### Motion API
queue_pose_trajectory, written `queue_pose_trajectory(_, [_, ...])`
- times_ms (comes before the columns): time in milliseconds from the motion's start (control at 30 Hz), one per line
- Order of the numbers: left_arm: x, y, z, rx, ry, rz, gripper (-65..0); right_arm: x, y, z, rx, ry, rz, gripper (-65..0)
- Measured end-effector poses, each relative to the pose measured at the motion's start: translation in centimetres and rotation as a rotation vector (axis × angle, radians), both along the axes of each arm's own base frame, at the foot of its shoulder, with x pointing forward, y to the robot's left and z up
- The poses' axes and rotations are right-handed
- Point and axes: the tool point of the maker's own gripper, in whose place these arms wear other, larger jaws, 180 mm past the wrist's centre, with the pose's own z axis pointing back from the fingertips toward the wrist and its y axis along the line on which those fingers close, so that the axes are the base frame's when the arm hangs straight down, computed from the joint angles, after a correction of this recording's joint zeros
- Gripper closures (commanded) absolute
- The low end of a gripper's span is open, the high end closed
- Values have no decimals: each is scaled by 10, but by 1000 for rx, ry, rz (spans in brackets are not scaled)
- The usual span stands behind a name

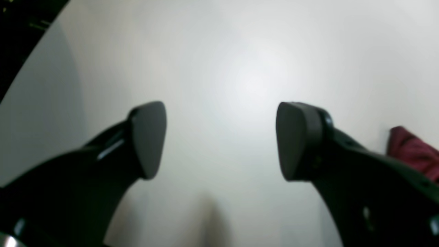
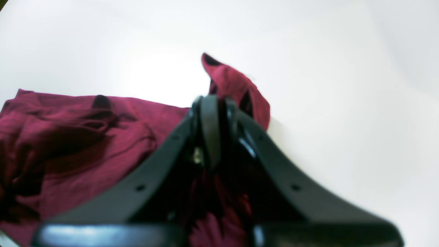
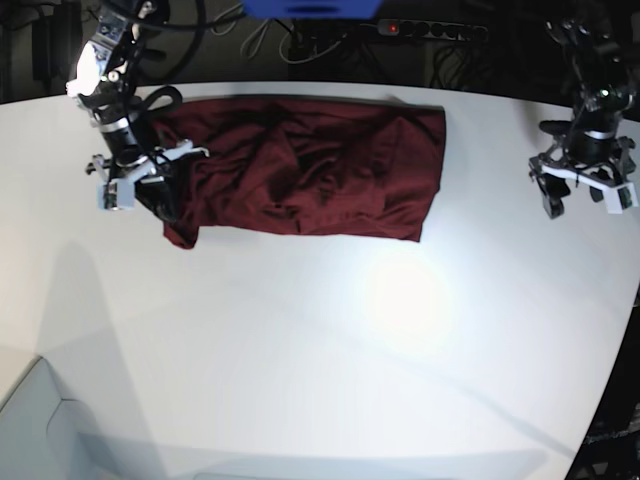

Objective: Layout the t-shirt on the table in an organized manner, then fold the t-shirt properly

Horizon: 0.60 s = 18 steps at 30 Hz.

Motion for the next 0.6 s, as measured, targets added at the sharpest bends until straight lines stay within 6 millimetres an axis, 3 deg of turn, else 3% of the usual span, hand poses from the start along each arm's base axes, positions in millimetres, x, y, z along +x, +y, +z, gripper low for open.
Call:
queue_pose_trajectory(100, [10, -38, 23, -78, -92, -92, -474, 0, 0, -1, 0, 3, 0, 0])
queue_pose_trajectory(167, [14, -74, 28, -132, -118, -223, -428, 0, -1, -1, 0, 3, -2, 0])
queue_pose_trajectory(267, [15, -99, 23, -155, -105, -294, -237, 0, -1, -1, 0, 3, -2, 0])
queue_pose_trajectory(333, [16, -107, 19, -172, -94, -295, -31, 0, -2, -1, -1, 3, -4, 0])
queue_pose_trajectory(367, [17, -109, 17, -172, -84, -288, 0, 0, -2, -1, -1, 3, -4, 0])
queue_pose_trajectory(467, [18, -107, 9, -118, -47, -256, -38, 0, -2, -1, 0, 3, -4, 0])
queue_pose_trajectory(600, [16, -137, -1, -80, -11, -344, 0, -1, -2, -1, 0, 4, -4, 0])
